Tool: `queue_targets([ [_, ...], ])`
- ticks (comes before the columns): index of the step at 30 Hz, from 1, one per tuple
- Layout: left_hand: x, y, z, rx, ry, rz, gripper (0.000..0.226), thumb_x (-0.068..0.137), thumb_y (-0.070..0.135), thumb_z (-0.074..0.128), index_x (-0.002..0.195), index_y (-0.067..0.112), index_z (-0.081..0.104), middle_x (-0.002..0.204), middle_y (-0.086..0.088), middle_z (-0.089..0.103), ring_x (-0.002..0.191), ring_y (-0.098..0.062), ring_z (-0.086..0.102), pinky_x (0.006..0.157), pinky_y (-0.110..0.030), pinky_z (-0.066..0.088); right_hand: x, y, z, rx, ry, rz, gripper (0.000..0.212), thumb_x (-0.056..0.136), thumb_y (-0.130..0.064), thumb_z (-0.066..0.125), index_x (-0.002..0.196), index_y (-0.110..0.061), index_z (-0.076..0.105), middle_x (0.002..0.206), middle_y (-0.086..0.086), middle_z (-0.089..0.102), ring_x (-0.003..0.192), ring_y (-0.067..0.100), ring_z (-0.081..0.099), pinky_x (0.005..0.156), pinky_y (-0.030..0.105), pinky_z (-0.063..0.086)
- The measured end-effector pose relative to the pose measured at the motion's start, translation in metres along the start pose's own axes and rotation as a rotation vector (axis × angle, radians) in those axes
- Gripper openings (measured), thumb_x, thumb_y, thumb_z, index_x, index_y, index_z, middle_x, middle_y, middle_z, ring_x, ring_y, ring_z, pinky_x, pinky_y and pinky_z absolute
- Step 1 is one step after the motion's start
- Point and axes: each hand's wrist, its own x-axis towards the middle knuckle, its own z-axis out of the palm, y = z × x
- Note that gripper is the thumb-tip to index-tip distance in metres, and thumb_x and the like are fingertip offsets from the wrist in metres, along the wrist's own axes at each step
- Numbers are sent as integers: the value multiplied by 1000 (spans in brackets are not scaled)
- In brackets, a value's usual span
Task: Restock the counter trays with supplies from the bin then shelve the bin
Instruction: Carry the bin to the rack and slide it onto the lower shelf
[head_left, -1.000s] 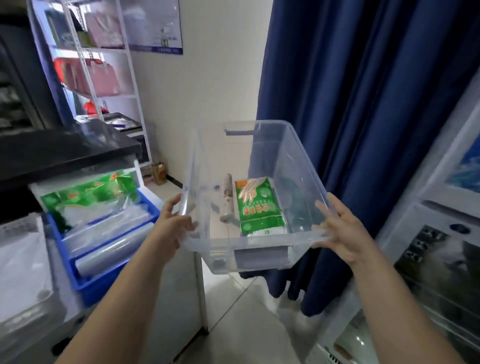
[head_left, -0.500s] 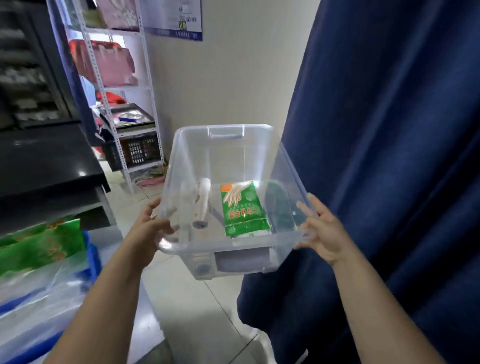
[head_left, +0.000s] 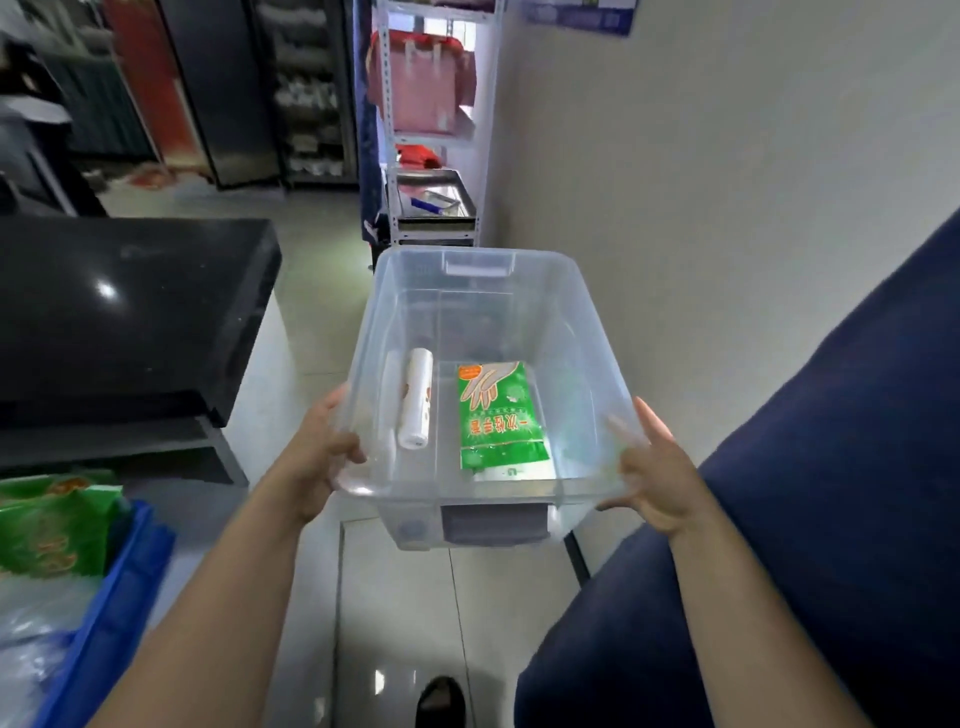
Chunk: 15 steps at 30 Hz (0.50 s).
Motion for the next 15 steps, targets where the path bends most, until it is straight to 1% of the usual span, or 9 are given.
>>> queue_targets([
  [2,43,0,2,-12,47,-21,90,55,-7,48,135,35,44,127,-1,58,119,-24,54,101,-46,42,48,-2,-7,58,-21,32,70,75,17,34,121,-31,58,99,7,60,66,31,52,52,42,48],
  [3,67,0,2,-21,85,-41,89,61,-9,48,135,39,40,129,3,56,119,-24,55,102,-46,41,73,-5,-9,57,-31,37,72,69,14,35,118,-31,60,99,6,62,66,33,52,53,43,47],
  [5,116,5,2,-22,136,-74,86,72,-16,42,132,45,39,129,7,56,116,-28,58,94,-45,44,123,-14,-10,24,-60,40,73,60,6,37,118,-32,60,97,8,64,66,34,53,55,46,46],
  [7,162,14,0,-26,157,-95,87,70,-19,40,123,51,43,127,12,59,113,-26,60,84,-40,45,172,-23,-10,17,-75,46,73,59,2,40,119,-34,60,97,8,65,65,34,56,56,47,48],
  [8,184,20,-2,-24,164,-102,87,67,-17,41,119,53,45,124,15,61,112,-25,61,83,-37,44,197,-28,-10,14,-86,45,73,59,1,41,119,-35,60,97,8,66,64,34,57,56,47,49],
  [9,206,28,-5,-14,167,-108,88,65,-16,42,117,55,45,121,19,63,114,-24,60,87,-37,43,222,-32,-9,6,-96,43,73,58,1,42,119,-35,60,96,7,67,64,34,58,56,48,50],
  [11,246,41,-10,1,175,-109,90,62,-15,43,120,54,44,116,23,64,118,-24,56,98,-43,42,270,-38,-6,-11,-96,42,73,56,0,43,117,-37,61,96,5,68,65,34,59,57,51,48],
  [12,265,46,-13,-5,184,-104,91,61,-15,42,122,53,43,116,22,64,119,-24,55,97,-44,43,294,-41,-4,-8,-94,47,73,55,0,44,115,-38,61,95,3,69,66,34,59,58,51,47],
  [15,326,58,-25,-56,235,-62,90,63,-19,37,126,46,44,121,10,62,114,-19,59,83,-38,50,370,-47,3,-1,-127,55,72,58,4,46,113,-41,62,96,1,71,67,33,61,61,51,47],
])
